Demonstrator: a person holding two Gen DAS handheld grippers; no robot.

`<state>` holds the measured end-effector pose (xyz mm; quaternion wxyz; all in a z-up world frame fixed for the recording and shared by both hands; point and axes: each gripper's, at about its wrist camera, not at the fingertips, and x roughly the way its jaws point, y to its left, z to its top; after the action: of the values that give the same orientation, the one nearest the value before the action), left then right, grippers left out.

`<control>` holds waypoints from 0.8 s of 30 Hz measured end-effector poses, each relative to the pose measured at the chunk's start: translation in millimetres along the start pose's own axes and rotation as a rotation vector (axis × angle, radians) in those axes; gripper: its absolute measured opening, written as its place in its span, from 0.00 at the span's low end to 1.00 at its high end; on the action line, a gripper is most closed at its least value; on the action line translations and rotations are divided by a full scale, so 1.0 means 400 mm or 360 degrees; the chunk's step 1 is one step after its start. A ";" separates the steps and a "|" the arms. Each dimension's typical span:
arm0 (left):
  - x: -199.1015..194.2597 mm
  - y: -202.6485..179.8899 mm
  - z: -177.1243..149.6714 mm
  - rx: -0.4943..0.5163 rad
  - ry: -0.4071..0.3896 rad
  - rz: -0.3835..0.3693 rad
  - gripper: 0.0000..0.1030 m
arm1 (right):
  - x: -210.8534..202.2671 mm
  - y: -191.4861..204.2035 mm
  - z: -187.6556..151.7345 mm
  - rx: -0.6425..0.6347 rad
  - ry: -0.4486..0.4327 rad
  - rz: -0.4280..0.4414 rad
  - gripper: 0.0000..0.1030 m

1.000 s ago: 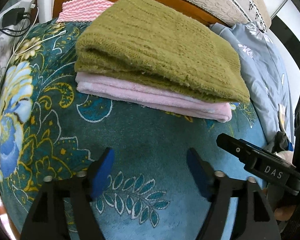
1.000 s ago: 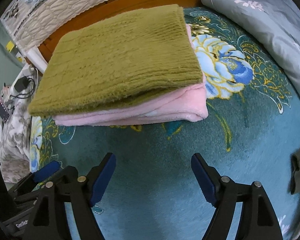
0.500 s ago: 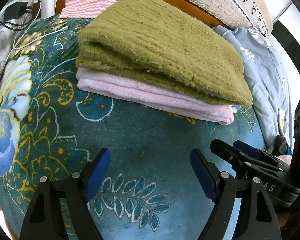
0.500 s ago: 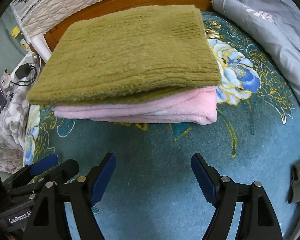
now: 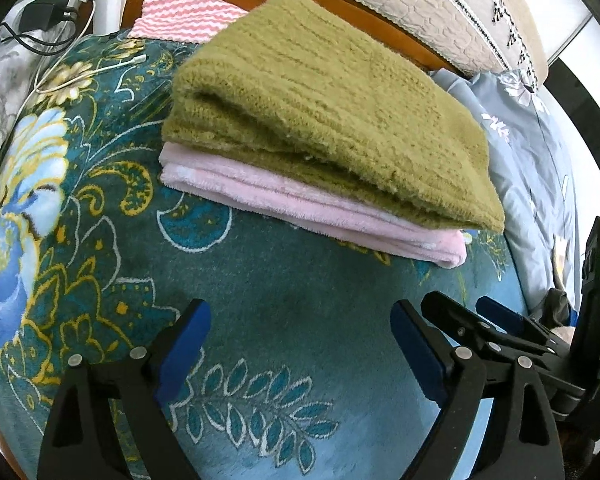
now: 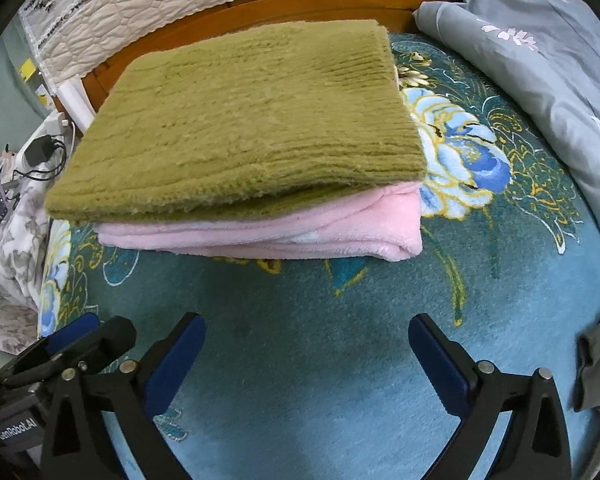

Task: Fold clothes

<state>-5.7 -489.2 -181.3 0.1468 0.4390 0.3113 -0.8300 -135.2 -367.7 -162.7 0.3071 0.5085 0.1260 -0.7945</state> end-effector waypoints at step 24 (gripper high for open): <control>0.009 -0.008 -0.011 0.0054 -0.0093 0.0052 0.89 | 0.010 0.010 -0.005 -0.0102 -0.0066 -0.0098 1.00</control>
<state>-6.4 -483.8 -184.8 0.1619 0.4219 0.2855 -0.8452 -132.5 -371.2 -166.8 0.3012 0.4778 0.1606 -0.8094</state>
